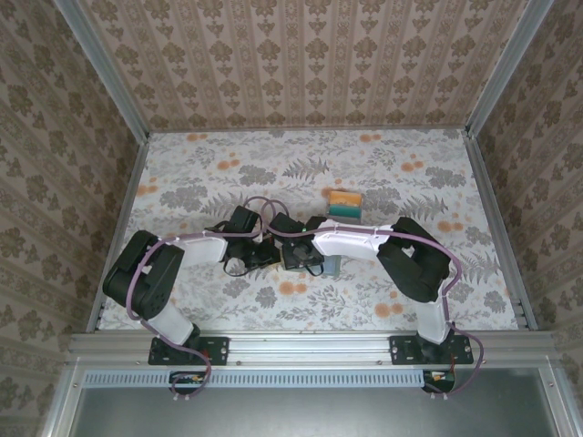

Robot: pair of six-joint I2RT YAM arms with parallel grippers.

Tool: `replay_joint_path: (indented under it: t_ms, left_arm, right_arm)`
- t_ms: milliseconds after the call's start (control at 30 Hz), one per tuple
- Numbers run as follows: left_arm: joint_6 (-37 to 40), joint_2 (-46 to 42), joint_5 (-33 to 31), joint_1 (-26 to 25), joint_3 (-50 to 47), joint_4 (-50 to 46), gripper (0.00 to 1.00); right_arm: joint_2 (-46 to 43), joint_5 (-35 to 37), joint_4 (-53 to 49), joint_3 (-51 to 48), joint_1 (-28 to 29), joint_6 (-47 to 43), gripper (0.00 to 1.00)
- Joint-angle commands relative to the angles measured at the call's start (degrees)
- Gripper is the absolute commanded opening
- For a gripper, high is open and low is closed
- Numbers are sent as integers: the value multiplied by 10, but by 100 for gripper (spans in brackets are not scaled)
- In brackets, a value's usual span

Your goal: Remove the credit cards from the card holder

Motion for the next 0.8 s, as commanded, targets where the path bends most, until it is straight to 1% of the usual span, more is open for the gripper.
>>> replay_joint_path:
  t_ms: [0, 200, 367, 533, 767]
  left_arm:
    - [-4, -4, -2, -3, -13, -2, 0]
    - [-3, -4, -2, -4, -11, -4, 0]
    - [-2, -3, -3, -3, -9, -6, 0]
    - [0, -3, -5, -3, -9, -11, 0]
    - [2, -3, -4, -2, -8, -11, 0]
  right_arm:
    - [17, 5, -9, -13, 2, 7, 44]
    - [9, 8, -10, -20, -1, 6, 33]
    - [-12, 23, -12, -30, -3, 8, 33]
    - [-49, 56, -24, -45, -15, 8, 34]
    - [-87, 66, -27, -75, -37, 16, 35]
